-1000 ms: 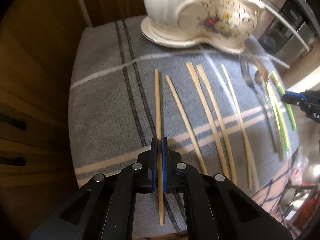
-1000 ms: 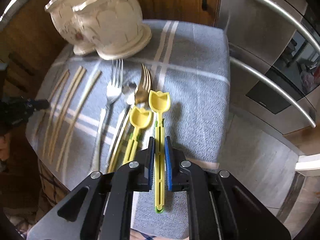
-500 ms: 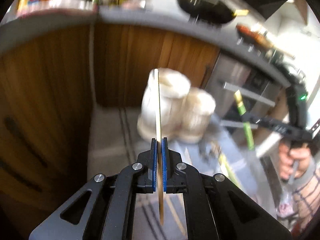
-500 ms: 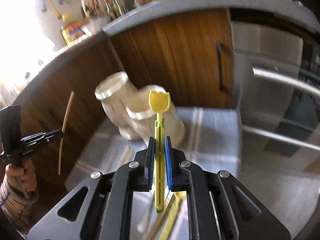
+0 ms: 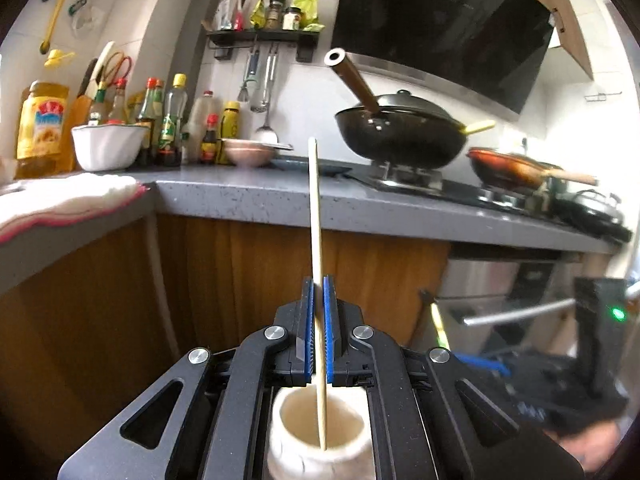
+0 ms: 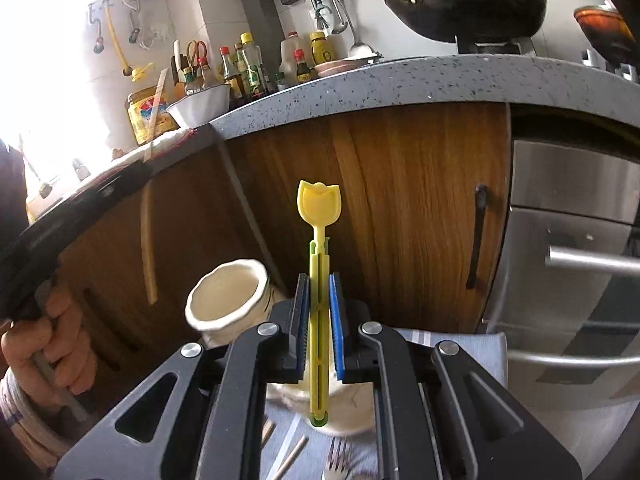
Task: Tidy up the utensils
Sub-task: 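Drop the chopstick into the taller pot while the right tool drops its spoon in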
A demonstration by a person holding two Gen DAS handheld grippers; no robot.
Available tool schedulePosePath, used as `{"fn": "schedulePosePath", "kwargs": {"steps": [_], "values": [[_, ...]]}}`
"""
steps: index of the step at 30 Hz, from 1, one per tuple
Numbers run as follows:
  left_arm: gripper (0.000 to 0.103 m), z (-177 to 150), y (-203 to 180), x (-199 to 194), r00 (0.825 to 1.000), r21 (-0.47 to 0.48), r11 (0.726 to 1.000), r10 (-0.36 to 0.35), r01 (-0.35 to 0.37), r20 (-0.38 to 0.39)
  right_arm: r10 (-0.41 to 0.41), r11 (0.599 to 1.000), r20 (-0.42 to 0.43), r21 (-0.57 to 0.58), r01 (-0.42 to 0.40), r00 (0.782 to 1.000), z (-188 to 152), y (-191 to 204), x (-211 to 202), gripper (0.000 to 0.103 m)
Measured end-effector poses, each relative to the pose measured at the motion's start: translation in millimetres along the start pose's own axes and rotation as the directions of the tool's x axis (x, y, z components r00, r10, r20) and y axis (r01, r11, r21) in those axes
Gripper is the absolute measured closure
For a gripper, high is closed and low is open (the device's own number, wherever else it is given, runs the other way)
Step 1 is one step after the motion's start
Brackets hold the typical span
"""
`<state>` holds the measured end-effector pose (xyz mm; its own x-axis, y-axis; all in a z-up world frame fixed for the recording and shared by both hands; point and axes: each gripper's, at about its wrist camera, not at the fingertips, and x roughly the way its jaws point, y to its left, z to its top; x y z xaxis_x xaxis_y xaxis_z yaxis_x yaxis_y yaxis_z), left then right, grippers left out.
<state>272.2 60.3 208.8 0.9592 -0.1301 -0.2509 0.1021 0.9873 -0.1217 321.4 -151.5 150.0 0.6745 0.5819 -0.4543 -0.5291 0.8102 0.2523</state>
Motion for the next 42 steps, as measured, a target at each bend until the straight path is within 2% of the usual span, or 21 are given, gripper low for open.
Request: {"fn": "schedulePosePath", "kwargs": {"steps": [2,7,12,15,17,23,33,42], "values": [[0.098,-0.8,2.3,20.9,1.000,-0.026,1.000,-0.001,0.001,0.001,-0.007,1.000,0.004,-0.010,0.007,1.000,-1.7,0.1,7.6,0.093],[0.098,-26.1,6.5,43.7,0.999,-0.072,0.997,-0.035,0.035,-0.003,-0.017,1.000,0.000,-0.013,0.017,1.000,-14.2,-2.2,25.4,0.093],[0.098,-63.5,-1.9,39.0,0.999,-0.024,0.999,-0.033,0.033,-0.028,-0.029,0.998,-0.006,-0.055,0.029,1.000,-37.8,2.1,32.6,0.094],[0.098,-79.3,-5.3,33.8,0.999,0.018,1.000,-0.008,0.008,-0.034,-0.023,0.999,0.027,-0.041,0.024,0.999,-35.8,1.4,30.5,0.094],[0.098,-80.0,-1.0,35.9,0.999,0.006,1.000,-0.010,0.011,-0.048,0.003,1.000,0.043,-0.011,-0.002,0.999,-23.5,2.0,29.0,0.093],[0.098,-75.1,14.2,41.1,0.997,-0.045,0.999,-0.009,0.006,-0.077,0.029,0.999,0.101,-0.018,-0.028,0.994,0.6,14.1,31.1,0.094],[0.098,-87.1,11.5,37.4,0.994,-0.029,0.999,-0.023,0.020,-0.110,-0.015,0.997,0.093,-0.070,0.021,0.996,-32.2,15.8,54.9,0.094],[0.098,-87.1,10.7,39.2,0.993,-0.020,1.000,-0.026,0.023,-0.115,-0.014,0.995,0.048,-0.094,0.018,0.999,-40.5,14.4,66.7,0.094]]}}
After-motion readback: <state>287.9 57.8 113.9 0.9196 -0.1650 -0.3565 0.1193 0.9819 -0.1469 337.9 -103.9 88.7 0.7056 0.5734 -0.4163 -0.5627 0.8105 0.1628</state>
